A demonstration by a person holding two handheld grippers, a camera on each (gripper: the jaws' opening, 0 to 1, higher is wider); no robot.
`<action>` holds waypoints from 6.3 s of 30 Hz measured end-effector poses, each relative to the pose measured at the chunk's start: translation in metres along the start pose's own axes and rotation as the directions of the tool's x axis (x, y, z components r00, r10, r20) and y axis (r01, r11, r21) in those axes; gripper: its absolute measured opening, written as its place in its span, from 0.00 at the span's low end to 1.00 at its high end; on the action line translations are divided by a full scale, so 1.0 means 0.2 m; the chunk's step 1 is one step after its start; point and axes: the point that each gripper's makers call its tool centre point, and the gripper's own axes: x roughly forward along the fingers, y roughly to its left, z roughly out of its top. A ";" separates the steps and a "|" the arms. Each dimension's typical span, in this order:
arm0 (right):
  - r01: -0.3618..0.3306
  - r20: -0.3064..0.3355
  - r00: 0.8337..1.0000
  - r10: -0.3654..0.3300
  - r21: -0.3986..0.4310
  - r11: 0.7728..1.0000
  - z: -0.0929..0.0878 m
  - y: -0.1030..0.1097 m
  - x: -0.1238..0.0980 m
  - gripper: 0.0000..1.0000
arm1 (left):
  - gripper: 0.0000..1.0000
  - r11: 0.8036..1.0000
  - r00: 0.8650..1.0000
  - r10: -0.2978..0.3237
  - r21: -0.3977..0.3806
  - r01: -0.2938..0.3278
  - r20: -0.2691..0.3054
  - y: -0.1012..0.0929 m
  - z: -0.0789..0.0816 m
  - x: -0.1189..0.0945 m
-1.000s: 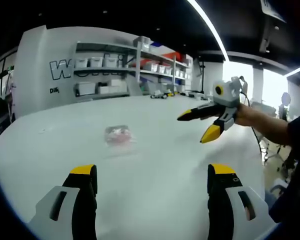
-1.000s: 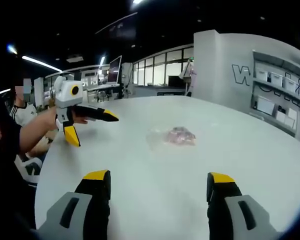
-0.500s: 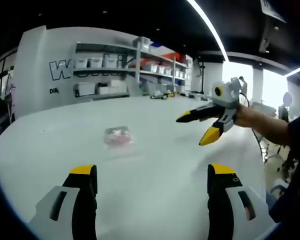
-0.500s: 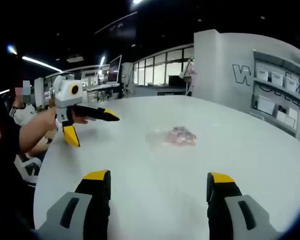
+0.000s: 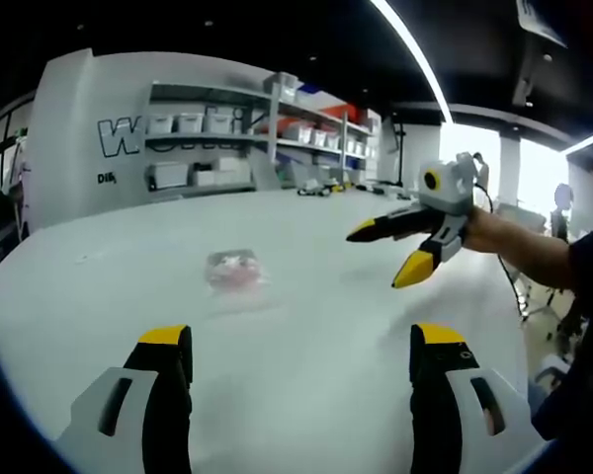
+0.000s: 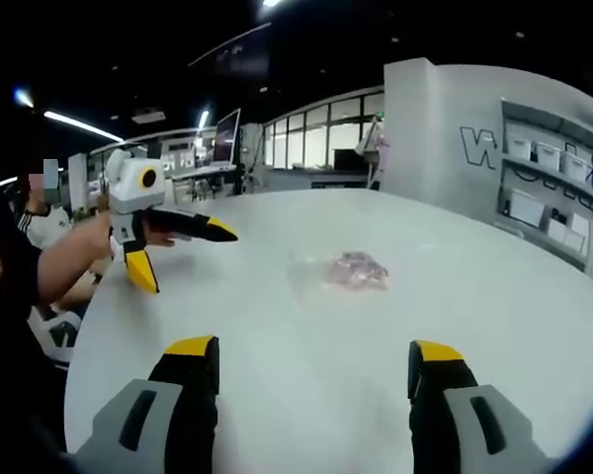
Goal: Open the resealable bag by pulling the two sides of the seal apart until the entire bag opening is separated and visibly accessible.
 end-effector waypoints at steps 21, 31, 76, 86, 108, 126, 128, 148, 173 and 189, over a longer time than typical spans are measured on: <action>-0.004 0.000 1.000 0.004 0.002 1.000 0.00 -0.01 0.03 0.76 | 0.90 1.000 1.000 -0.005 -0.005 0.005 0.001 0.02 0.00 0.03; -0.006 0.004 1.000 0.006 0.006 1.000 0.00 -0.01 0.04 0.76 | 0.90 1.000 1.000 -0.006 -0.007 0.006 0.000 0.02 0.00 0.04; -0.009 0.007 1.000 0.009 0.014 1.000 0.02 -0.04 0.07 0.76 | 0.90 1.000 1.000 -0.016 -0.007 0.016 0.002 0.03 0.01 0.07; -0.009 0.010 1.000 0.008 0.017 1.000 0.02 -0.04 0.07 0.76 | 0.90 1.000 1.000 -0.016 -0.008 0.016 0.002 0.03 0.01 0.08; -0.012 0.010 1.000 0.011 0.025 1.000 0.01 -0.05 0.10 0.75 | 0.89 1.000 1.000 -0.018 -0.010 0.018 -0.006 0.04 0.00 0.10; -0.017 0.009 1.000 0.017 0.030 0.999 0.00 -0.06 0.11 0.74 | 0.89 1.000 1.000 -0.021 -0.011 0.021 -0.009 0.05 0.00 0.12; -0.016 0.006 1.000 0.016 0.026 1.000 0.00 -0.07 0.11 0.74 | 0.89 1.000 1.000 -0.021 -0.010 0.020 -0.009 0.05 0.00 0.12; -0.018 0.008 1.000 0.018 0.029 0.999 0.00 -0.08 0.12 0.73 | 0.88 1.000 1.000 -0.020 -0.005 0.020 -0.009 0.06 0.02 0.15; -0.020 0.007 1.000 0.020 0.026 0.999 0.02 -0.09 0.13 0.73 | 0.87 1.000 1.000 -0.022 -0.010 0.022 -0.005 0.08 0.02 0.18; -0.024 0.012 1.000 0.023 0.027 0.999 0.03 -0.09 0.15 0.72 | 0.87 1.000 1.000 -0.022 -0.010 0.022 -0.003 0.07 0.03 0.17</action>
